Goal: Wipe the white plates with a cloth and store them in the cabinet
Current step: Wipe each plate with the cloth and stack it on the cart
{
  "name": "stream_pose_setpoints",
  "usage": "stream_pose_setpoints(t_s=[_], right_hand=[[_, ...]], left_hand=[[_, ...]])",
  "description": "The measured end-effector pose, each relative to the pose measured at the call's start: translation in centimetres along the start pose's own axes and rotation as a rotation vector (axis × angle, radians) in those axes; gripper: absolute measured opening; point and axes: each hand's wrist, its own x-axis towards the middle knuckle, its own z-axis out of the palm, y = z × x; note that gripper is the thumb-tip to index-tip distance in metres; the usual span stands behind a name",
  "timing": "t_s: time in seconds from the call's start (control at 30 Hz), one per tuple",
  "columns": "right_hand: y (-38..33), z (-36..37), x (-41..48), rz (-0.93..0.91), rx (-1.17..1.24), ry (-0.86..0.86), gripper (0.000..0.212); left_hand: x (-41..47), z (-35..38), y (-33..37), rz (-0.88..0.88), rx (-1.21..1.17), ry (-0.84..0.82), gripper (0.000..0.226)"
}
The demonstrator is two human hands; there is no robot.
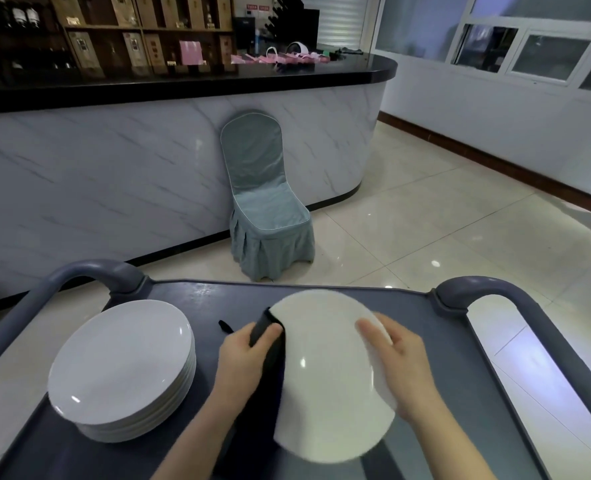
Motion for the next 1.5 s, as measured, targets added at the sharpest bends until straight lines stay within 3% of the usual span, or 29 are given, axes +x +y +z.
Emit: stream_pose_setpoints(t_s=[0.1,0.17,0.23,0.37,0.47,0.57,0.7,0.83,0.9,1.0,1.13,1.2,1.4,1.5], right_hand=[[1.3,3.1,-1.0,0.098,0.202,0.374,0.027],[2.3,4.4,-1.8,0.145,0.277,0.443,0.023],[3.0,4.0,-2.0,0.164,0.255,0.347,0.016],[2.2,0.5,-0.1,0.084,0.039,0.062,0.012],[-0.2,-0.4,1.5,-0.106,-0.280,-0.242,0.008],[-0.9,1.0,1.8,-0.206,-0.518,-0.470,0.030],[0.1,1.3,1.3,-0.271,-0.543,-0.347,0.030],[1.4,0.7,0.4,-0.098,-0.269,-0.028,0.025],[2.0,0.9,-0.2,-0.020,-0.201,0.071,0.026],[2.6,1.2,-0.5,-0.029,-0.253,0.010,0.031],[1.7,2.8,-0.6,-0.153,-0.446,-0.325,0.040],[1.7,3.3,-0.6,-0.179,-0.520,-0.392,0.035],[1.2,1.3,-0.4,-0.066,-0.217,0.023,0.025],[1.1,1.3,-0.4,-0.061,-0.257,-0.009,0.028]], left_hand=[[-1.9,2.3,-0.7,-0.294,-0.289,0.202,0.026],[-2.1,2.8,-0.7,-0.350,-0.343,0.224,0.022],[-1.7,1.9,-0.5,-0.304,-0.317,0.218,0.021],[-0.2,-0.8,0.3,0.000,-0.015,0.145,0.028],[0.9,-1.3,2.1,0.220,0.183,-0.127,0.026],[0.9,-0.3,3.4,0.353,0.356,-0.425,0.036],[0.3,-0.4,2.1,0.305,0.284,-0.332,0.032],[-1.3,-0.9,0.0,0.106,0.038,-0.043,0.036],[-1.5,-1.2,-0.4,0.029,0.004,-0.008,0.042],[-0.6,-2.2,-0.2,0.094,0.194,-0.091,0.036],[0.4,-1.9,2.0,0.309,0.494,-0.477,0.041],[0.3,-1.6,2.2,0.362,0.502,-0.549,0.043],[-1.8,-2.1,-1.5,0.040,0.036,-0.021,0.044],[-1.6,-2.0,-1.4,0.051,0.062,-0.038,0.046]])
